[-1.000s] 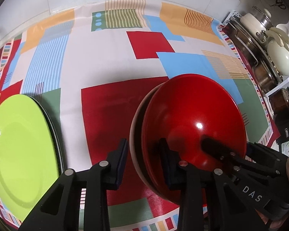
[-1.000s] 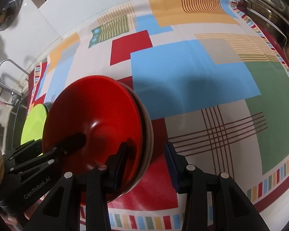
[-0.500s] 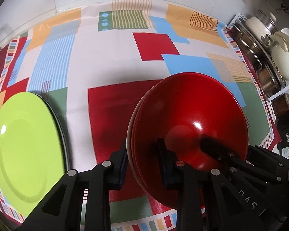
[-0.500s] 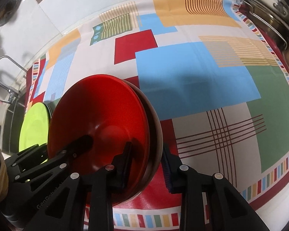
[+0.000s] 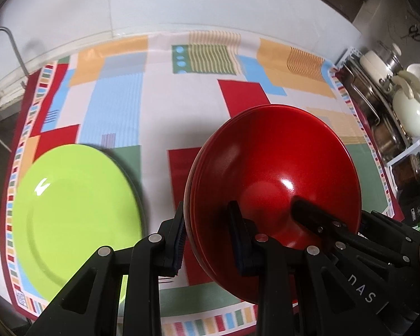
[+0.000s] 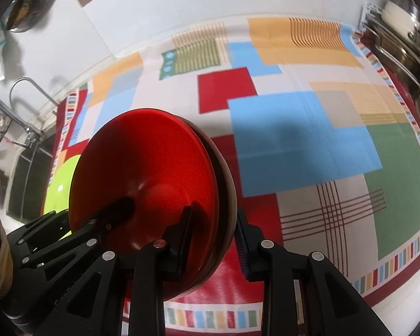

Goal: Organize plates and bowls
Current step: 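Lift the bowl stack with both grippers and carry it over the green plate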

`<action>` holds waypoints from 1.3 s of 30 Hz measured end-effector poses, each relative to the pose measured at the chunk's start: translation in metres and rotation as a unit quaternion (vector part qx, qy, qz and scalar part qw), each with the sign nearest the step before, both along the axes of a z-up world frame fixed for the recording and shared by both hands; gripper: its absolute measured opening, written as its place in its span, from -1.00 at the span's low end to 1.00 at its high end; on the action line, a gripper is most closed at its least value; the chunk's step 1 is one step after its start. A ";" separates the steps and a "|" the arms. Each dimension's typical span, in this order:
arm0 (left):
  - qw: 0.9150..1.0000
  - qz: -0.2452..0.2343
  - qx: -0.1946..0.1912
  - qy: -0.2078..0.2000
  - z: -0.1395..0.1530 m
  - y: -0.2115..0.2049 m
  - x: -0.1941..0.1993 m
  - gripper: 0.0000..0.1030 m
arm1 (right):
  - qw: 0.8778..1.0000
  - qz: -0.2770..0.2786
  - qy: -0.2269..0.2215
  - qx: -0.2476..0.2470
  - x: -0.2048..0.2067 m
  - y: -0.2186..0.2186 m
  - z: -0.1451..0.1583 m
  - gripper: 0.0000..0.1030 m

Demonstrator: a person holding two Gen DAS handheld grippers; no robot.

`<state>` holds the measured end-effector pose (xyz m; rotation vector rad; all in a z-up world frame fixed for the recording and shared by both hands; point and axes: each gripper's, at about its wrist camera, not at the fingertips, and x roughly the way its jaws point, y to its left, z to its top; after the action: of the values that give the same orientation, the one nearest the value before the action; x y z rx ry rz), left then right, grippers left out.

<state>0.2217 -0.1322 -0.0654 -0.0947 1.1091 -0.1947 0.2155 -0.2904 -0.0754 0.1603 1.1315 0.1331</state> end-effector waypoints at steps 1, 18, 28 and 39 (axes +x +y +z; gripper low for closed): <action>1.000 0.002 0.000 -0.002 0.001 0.003 -0.001 -0.46 | 1.000 0.002 -0.002 0.001 0.000 0.003 0.002 -0.42; 0.999 0.044 0.003 -0.019 0.026 0.103 -0.023 -0.47 | 0.999 0.046 -0.023 0.012 -0.009 0.090 0.024 -0.42; 0.998 0.066 0.007 -0.019 0.026 0.161 -0.032 -0.49 | 0.997 0.072 -0.023 0.013 -0.012 0.153 0.026 -0.42; 0.997 0.077 0.012 -0.002 0.011 0.209 -0.026 -0.50 | 0.996 0.088 -0.003 0.012 -0.004 0.209 0.013 -0.42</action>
<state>0.1952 0.0766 -0.0544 -0.1569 1.0952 -0.0443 0.2110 -0.0811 -0.0625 0.0807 1.1369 0.3042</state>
